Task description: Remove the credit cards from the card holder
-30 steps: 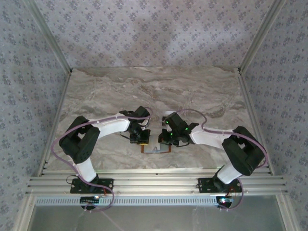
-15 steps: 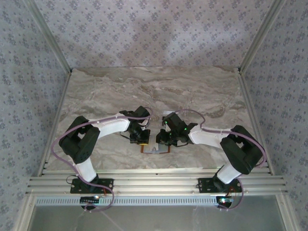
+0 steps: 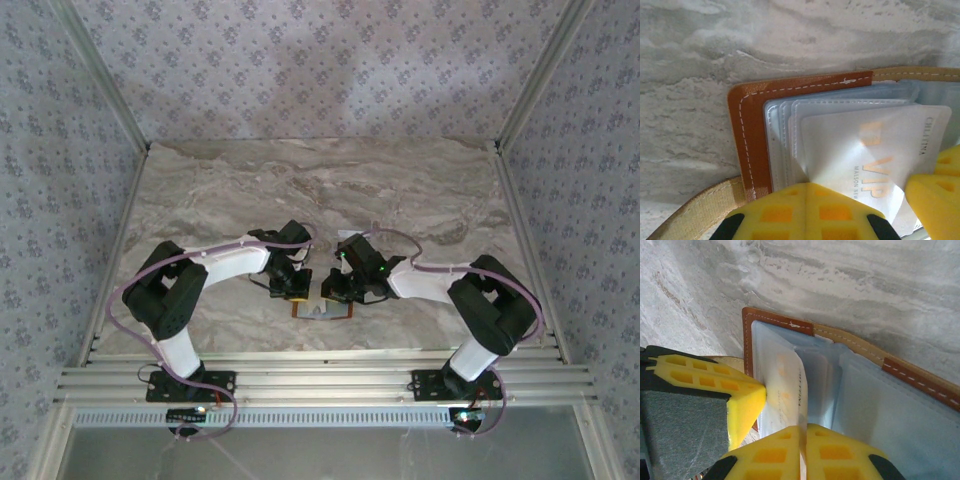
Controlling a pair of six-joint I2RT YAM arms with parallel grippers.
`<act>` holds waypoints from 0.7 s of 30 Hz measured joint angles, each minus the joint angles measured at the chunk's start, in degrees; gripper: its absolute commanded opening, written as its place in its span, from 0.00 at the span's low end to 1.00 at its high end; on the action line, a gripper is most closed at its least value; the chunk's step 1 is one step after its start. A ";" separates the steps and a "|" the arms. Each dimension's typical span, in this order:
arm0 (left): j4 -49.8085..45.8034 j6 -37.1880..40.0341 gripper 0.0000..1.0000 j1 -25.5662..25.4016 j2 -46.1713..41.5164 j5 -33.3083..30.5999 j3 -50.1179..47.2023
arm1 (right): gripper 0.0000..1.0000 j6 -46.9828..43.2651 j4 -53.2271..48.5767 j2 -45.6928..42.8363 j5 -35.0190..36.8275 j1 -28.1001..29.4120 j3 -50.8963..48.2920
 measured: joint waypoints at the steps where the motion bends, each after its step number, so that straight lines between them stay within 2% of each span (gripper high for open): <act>1: -0.02 0.00 0.05 0.00 0.00 0.00 0.00 | 0.05 0.00 -0.15 -0.07 0.04 0.00 0.00; 15: 0.35 0.02 0.05 0.00 0.28 0.13 0.15 | 0.07 -1.99 -6.95 -5.22 2.93 -0.87 0.00; 21: 0.15 0.00 0.05 0.00 0.33 0.17 0.31 | 0.02 -3.23 -10.60 -7.65 4.39 -1.57 0.02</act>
